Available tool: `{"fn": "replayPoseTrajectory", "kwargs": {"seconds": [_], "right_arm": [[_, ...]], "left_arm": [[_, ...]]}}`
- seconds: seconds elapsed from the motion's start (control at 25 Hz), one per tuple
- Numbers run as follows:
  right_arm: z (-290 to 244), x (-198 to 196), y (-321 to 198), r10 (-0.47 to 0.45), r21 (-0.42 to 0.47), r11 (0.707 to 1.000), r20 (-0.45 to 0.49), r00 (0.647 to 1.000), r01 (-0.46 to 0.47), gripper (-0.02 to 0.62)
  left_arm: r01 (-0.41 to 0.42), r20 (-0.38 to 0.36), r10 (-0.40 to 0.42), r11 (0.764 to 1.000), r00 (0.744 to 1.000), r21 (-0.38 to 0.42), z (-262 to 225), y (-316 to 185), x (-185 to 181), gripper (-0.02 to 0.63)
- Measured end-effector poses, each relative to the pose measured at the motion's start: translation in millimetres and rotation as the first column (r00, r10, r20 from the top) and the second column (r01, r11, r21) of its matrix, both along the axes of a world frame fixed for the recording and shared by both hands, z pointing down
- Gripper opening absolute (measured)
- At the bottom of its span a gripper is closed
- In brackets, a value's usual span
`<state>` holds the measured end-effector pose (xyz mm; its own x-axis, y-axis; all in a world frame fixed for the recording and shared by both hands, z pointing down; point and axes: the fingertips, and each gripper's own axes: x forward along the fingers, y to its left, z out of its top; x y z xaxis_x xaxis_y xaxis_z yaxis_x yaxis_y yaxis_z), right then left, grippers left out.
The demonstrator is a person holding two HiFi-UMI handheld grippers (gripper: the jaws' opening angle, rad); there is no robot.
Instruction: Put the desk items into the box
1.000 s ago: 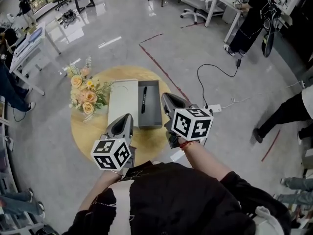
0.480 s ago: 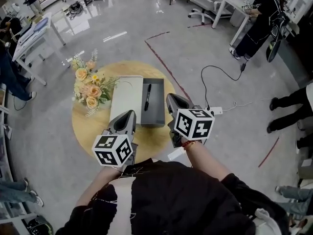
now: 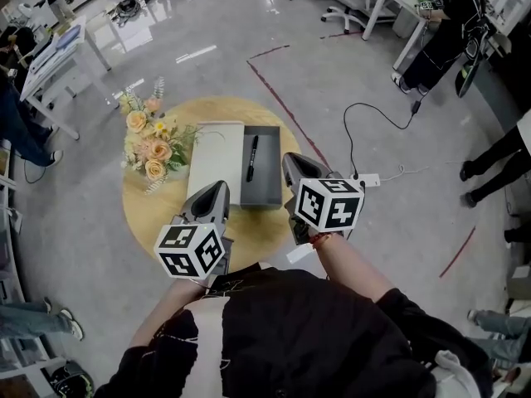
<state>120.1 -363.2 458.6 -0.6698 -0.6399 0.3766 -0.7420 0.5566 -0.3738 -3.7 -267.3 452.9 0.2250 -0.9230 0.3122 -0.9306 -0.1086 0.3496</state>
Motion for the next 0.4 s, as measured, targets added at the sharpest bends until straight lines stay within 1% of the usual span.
{"fn": "replayPoseTrajectory", "kwargs": {"seconds": [0.4], "right_arm": [[7.5,2.3,3.4,0.000,-0.004,1.000,-0.023,1.000,0.000,0.005]], "left_arm": [[-0.004,0.001,0.004,1.000,1.000,0.001,0.4,2.1,0.9,0.011]]}}
